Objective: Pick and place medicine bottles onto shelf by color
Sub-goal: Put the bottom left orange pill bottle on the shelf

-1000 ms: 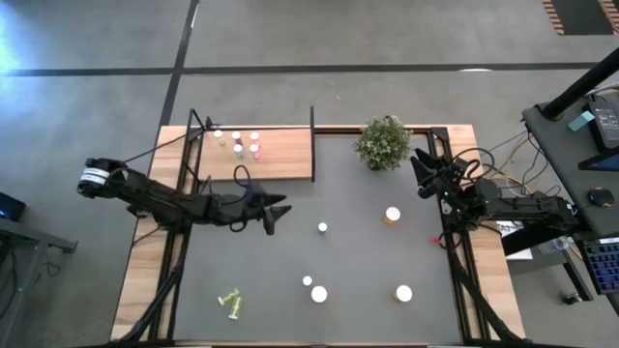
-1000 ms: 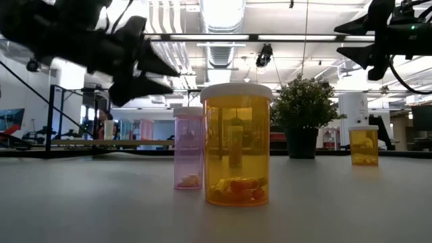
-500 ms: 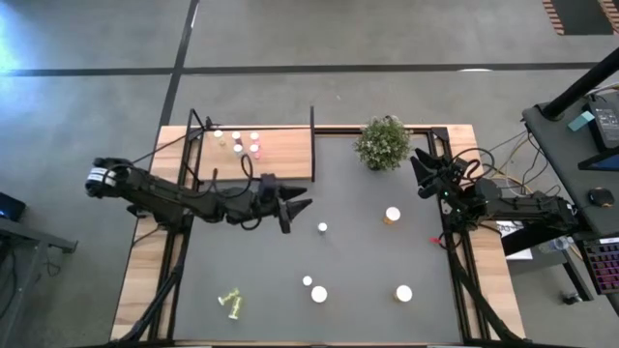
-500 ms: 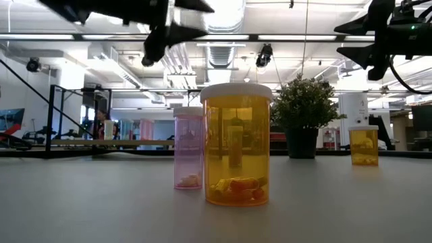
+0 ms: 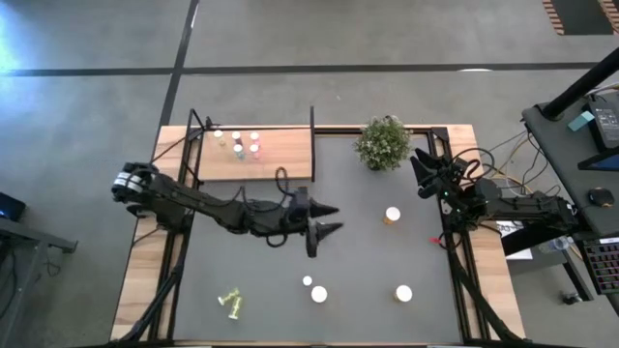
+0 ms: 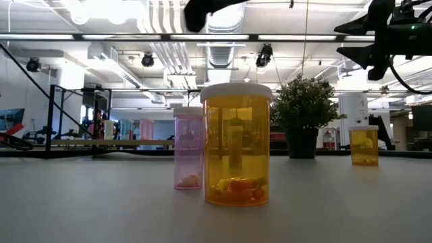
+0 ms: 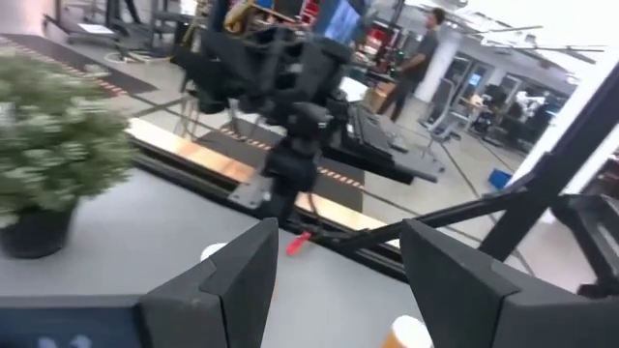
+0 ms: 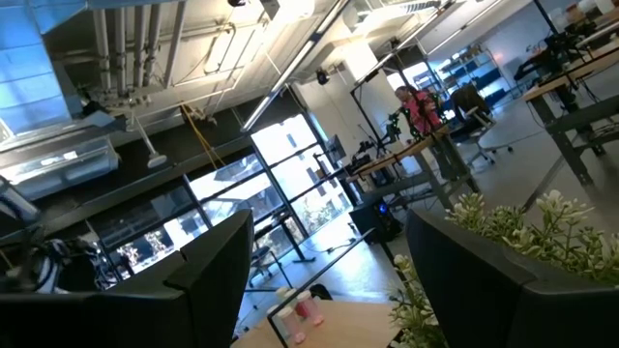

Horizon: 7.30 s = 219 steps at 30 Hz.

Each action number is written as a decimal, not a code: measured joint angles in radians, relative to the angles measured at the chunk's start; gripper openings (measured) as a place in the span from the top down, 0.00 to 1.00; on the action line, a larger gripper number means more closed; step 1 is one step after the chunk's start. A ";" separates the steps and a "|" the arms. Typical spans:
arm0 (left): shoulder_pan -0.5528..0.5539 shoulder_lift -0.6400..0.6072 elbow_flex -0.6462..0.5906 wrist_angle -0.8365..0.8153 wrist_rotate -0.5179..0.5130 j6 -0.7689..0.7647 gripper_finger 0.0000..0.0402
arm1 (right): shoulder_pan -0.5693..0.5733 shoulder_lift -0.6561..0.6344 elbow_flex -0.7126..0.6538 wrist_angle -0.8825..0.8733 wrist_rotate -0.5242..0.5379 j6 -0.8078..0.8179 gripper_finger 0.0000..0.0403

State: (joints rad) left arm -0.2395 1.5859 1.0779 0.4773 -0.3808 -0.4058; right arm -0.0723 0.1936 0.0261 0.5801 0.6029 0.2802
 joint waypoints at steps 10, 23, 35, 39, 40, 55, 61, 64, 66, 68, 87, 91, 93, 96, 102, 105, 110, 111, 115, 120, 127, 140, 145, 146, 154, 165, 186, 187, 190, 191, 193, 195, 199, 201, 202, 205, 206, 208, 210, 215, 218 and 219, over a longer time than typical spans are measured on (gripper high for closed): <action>-0.058 0.114 0.237 -0.280 0.002 -0.004 0.50 | 0.000 0.000 0.000 0.000 0.000 0.000 0.35; -0.135 0.126 0.388 -0.654 0.158 0.003 0.50 | 0.000 0.000 0.000 0.000 0.000 0.000 0.35; -0.113 0.130 0.413 -0.715 0.293 0.045 0.50 | 0.000 0.000 0.000 0.000 0.000 0.000 0.35; -0.107 0.130 0.451 -0.808 0.306 0.077 0.50 | 0.000 0.000 0.000 0.000 0.000 0.000 0.35; -0.108 0.130 0.459 -0.841 0.324 0.088 0.50 | 0.000 0.000 0.000 0.000 0.000 0.000 0.35; -0.106 0.131 0.455 -0.959 0.488 0.361 0.50 | 0.000 0.000 0.000 0.000 0.000 0.000 0.35; -0.108 0.200 0.456 -0.986 0.556 0.364 0.50 | 0.000 0.000 0.000 0.000 0.000 0.000 0.35; -0.115 0.239 0.456 -0.981 0.559 0.373 0.50 | 0.000 0.000 0.000 0.000 0.000 0.000 0.35; -0.119 0.263 0.458 -0.981 0.557 0.393 0.50 | 0.000 0.000 0.000 0.000 0.000 0.000 0.35; -0.120 0.289 0.458 -0.968 0.555 0.395 0.50 | 0.000 0.000 0.000 0.000 0.000 0.000 0.35; -0.159 0.384 0.460 -0.945 0.476 0.197 0.45 | 0.000 0.000 0.000 0.000 0.000 0.000 0.35; -0.168 0.392 0.455 -0.944 0.474 0.208 0.36 | 0.000 0.000 0.000 0.000 0.000 0.000 0.35; -0.172 0.392 0.455 -0.937 0.471 0.210 0.33 | 0.000 0.000 0.000 0.000 0.000 0.000 0.35; -0.178 0.392 0.453 -0.942 0.440 0.222 0.30 | 0.000 0.000 0.000 0.000 0.000 0.000 0.35; -0.188 0.392 0.444 -0.940 0.367 0.300 0.29 | 0.000 0.000 0.000 0.000 0.000 0.000 0.35; -0.192 0.392 0.431 -0.929 0.367 0.290 0.29 | 0.000 0.000 0.000 0.000 0.000 0.000 0.35; -0.204 0.390 0.391 -0.871 0.368 0.280 0.29 | 0.000 0.000 0.000 0.000 0.000 0.000 0.35; -0.206 0.390 0.384 -0.865 0.367 0.274 0.29 | 0.000 0.000 0.000 0.000 0.000 0.000 0.35; -0.205 0.390 0.358 -0.835 0.365 0.255 0.29 | 0.000 0.000 0.000 0.000 0.000 0.000 0.35; -0.205 0.390 0.342 -0.821 0.362 0.255 0.29 | 0.000 0.000 0.000 0.000 0.000 0.000 0.35; -0.200 0.385 0.344 -0.809 0.363 0.256 0.29 | 0.000 0.000 0.000 0.000 0.000 0.000 0.35; -0.216 0.354 0.347 -0.825 0.357 0.058 0.29 | 0.000 0.000 0.000 0.000 0.000 0.000 0.35; -0.254 0.347 0.349 -0.825 0.326 -0.183 0.29 | 0.000 0.000 0.000 0.000 0.000 0.000 0.35; -0.262 0.347 0.349 -0.823 0.322 -0.219 0.29 | 0.000 0.000 0.000 0.000 0.000 0.000 0.35; -0.293 0.347 0.344 -0.827 0.307 -0.469 0.29 | 0.000 0.000 0.000 0.000 0.000 0.000 0.35; -0.300 0.366 0.305 -0.841 0.232 -0.644 0.29 | 0.000 0.000 0.000 0.000 0.000 0.000 0.35; -0.304 0.449 0.302 -0.873 0.163 -0.626 0.30 | 0.000 0.000 0.000 0.001 0.000 0.000 0.35; -0.304 0.449 0.302 -0.876 0.162 -0.624 0.30 | 0.000 0.000 0.000 0.000 0.000 0.000 0.35; -0.306 0.446 0.302 -0.887 0.163 -0.624 0.34 | 0.000 0.000 0.000 0.000 0.000 0.000 0.35; -0.306 0.444 0.302 -0.892 0.163 -0.625 0.35 | 0.000 0.000 0.000 0.000 0.000 0.000 0.35; -0.306 0.444 0.302 -0.896 0.165 -0.613 0.38 | 0.000 0.000 0.000 0.000 0.000 0.000 0.35; -0.306 0.443 0.302 -0.896 0.171 -0.602 0.41 | 0.000 0.000 0.000 0.000 0.000 0.000 0.35; -0.306 0.435 0.304 -0.901 0.198 -0.601 0.45 | 0.000 0.000 0.000 0.000 0.000 0.000 0.35; -0.306 0.419 0.307 -0.919 0.214 -0.600 0.47 | 0.000 0.000 0.000 0.000 0.000 0.000 0.35; -0.306 0.405 0.307 -0.933 0.219 -0.600 0.47 | 0.000 0.000 0.000 0.000 0.000 0.000 0.35; -0.306 0.354 0.307 -0.988 0.240 -0.595 0.47 | 0.000 0.000 0.000 0.000 0.000 0.000 0.35; -0.306 0.340 0.307 -1.010 0.241 -0.582 0.47 | 0.000 0.000 0.000 0.000 0.000 0.000 0.35; -0.306 0.315 0.307 -1.061 0.243 -0.555 0.47 | 0.000 0.000 0.000 0.000 0.000 0.000 0.35; -0.306 0.292 0.307 -1.108 0.260 -0.548 0.47 | 0.000 0.000 0.000 0.000 0.000 0.000 0.35; -0.306 0.246 0.309 -1.293 0.345 -0.506 0.47 | 0.000 0.000 0.000 0.000 0.000 0.000 0.35; -0.304 0.223 0.309 -1.405 0.393 -0.499 0.47 | 0.000 0.000 0.000 0.000 0.000 0.000 0.35; -0.300 0.215 0.309 -1.444 0.405 -0.498 0.47 | 0.000 0.000 0.000 0.000 0.000 0.000 0.35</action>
State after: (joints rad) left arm -0.5398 1.8010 1.3865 -0.9668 0.0239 -0.9042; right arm -0.0727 0.1934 0.0261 0.5800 0.6029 0.2804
